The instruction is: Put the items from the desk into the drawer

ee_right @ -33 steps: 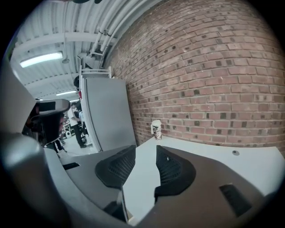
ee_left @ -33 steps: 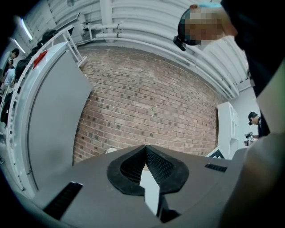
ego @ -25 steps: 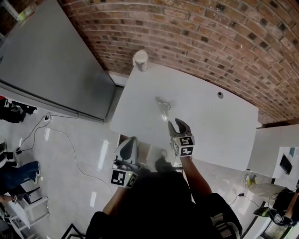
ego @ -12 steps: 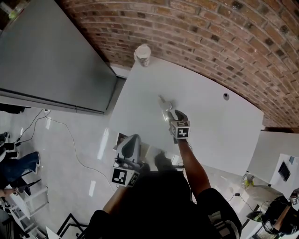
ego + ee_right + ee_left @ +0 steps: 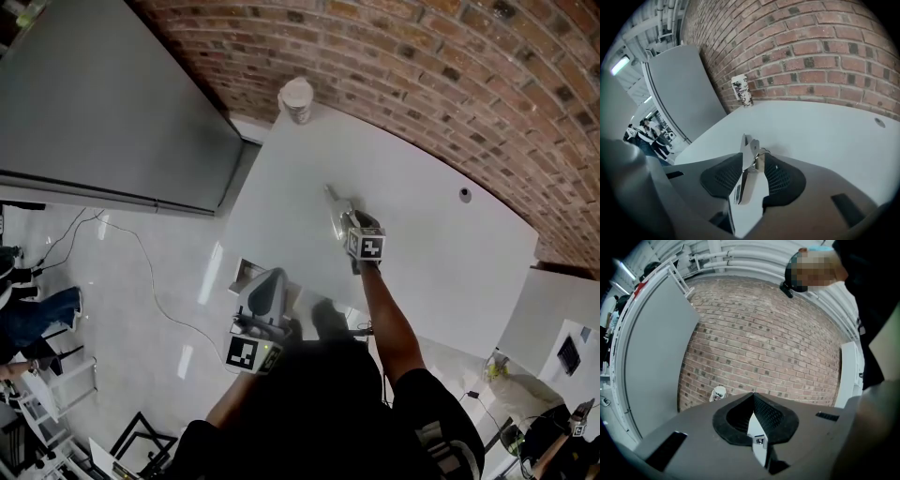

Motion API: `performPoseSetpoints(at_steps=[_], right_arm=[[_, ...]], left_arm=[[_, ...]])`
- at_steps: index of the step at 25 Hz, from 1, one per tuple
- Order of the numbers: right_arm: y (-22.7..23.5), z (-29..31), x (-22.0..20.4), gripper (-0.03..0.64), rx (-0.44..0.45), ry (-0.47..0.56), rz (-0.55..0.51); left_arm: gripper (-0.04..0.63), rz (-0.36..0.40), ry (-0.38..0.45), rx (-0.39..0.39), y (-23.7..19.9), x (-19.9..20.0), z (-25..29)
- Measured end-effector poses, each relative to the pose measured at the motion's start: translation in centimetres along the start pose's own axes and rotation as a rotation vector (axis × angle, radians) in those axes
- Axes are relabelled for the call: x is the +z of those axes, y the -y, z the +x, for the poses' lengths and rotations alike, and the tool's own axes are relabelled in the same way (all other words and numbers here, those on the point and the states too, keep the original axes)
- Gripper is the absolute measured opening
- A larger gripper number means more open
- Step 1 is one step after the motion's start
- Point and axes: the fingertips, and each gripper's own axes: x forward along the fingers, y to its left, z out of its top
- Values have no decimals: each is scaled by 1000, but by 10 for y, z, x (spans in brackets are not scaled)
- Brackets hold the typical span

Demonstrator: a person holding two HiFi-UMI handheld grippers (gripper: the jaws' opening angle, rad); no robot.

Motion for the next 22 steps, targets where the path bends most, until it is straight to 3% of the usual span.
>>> performPoseSetpoints(at_steps=[9,16,22], right_arm=[[-1,20,-4,133,12,-41,20],[-5,21,-6,65,44,-57,68],[-14,8,-3,35,20,-42,-5]], left_arm=[[5,2,-4,24,-2,-4,-12],[5,4,8,32,-4,-2,-22],[5,2,26,61,-11,3,-39]])
